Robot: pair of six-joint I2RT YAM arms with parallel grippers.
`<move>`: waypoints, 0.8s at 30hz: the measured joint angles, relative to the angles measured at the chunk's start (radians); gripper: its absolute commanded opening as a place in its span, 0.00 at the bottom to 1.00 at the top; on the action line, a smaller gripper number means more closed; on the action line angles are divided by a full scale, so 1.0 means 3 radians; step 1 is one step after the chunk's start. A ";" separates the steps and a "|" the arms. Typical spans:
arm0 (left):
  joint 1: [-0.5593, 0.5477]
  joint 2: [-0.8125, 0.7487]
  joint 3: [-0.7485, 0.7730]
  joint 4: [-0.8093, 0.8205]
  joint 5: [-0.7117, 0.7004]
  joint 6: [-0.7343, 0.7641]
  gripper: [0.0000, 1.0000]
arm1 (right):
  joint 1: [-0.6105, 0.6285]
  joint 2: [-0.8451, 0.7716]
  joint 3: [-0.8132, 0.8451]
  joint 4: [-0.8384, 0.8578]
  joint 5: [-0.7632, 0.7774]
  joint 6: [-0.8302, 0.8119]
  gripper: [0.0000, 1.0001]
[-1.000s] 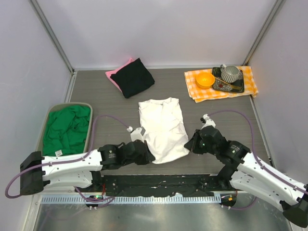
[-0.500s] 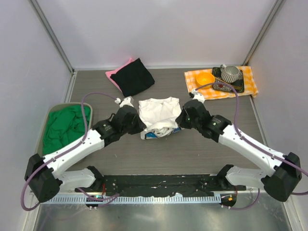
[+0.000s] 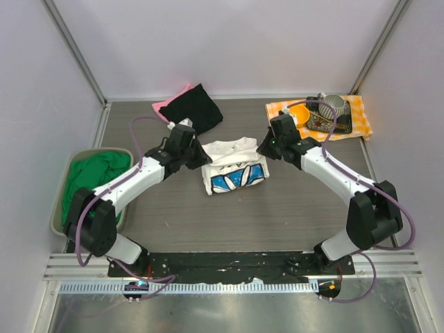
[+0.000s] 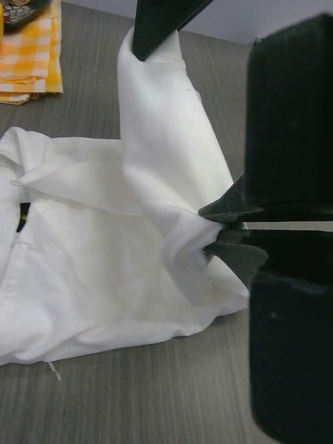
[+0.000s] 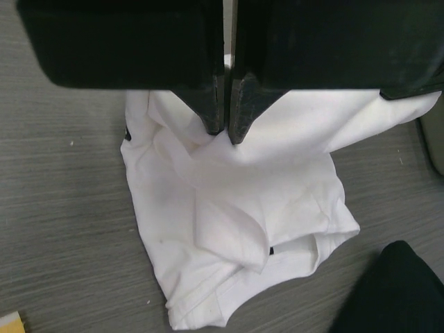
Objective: Fold and stack the t-shirts
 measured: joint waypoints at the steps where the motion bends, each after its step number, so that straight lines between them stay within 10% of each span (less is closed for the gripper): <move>1: 0.0039 0.0076 0.0075 0.0000 0.0037 0.0010 0.00 | -0.0028 0.0061 0.0039 0.0027 -0.0022 0.0000 0.01; 13: 0.0388 0.0838 0.0774 0.0001 0.0249 0.0097 0.01 | -0.0252 0.0949 0.0764 0.0170 -0.0206 0.0000 0.12; 16: 0.0477 0.1049 0.0899 0.0014 0.0294 0.0118 0.41 | -0.0278 0.1199 0.0952 0.0197 -0.0239 -0.0003 0.58; 17: 0.0502 0.1120 0.0927 0.0015 0.0295 0.0123 0.83 | -0.0285 0.1292 0.1027 0.0197 -0.0242 -0.0023 0.70; 18: 0.0529 0.1190 0.0946 0.0013 0.0286 0.0113 1.00 | -0.0292 0.1378 0.1090 0.0210 -0.0237 -0.0019 0.86; 24: 0.0637 0.1445 0.1086 -0.0159 0.0100 0.0135 1.00 | -0.0323 0.1562 0.1246 0.0229 -0.0055 -0.0094 0.97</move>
